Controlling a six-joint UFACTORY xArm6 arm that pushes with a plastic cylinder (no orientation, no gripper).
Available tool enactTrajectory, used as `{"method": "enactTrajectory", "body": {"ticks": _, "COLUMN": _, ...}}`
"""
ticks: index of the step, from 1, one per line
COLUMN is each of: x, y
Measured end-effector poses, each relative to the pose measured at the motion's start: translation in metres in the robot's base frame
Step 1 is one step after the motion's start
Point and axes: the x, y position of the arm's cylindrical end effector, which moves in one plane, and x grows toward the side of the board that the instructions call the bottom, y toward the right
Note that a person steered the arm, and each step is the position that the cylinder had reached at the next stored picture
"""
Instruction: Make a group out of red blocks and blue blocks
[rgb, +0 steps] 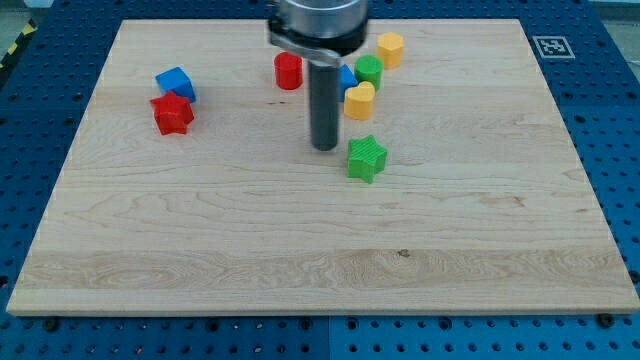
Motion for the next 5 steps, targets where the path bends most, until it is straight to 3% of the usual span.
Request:
{"method": "enactTrajectory", "body": {"ticks": 1, "x": -0.011, "y": 0.028}}
{"method": "enactTrajectory", "body": {"ticks": 3, "x": -0.08, "y": 0.039}}
{"method": "enactTrajectory", "body": {"ticks": 5, "x": -0.095, "y": 0.039}}
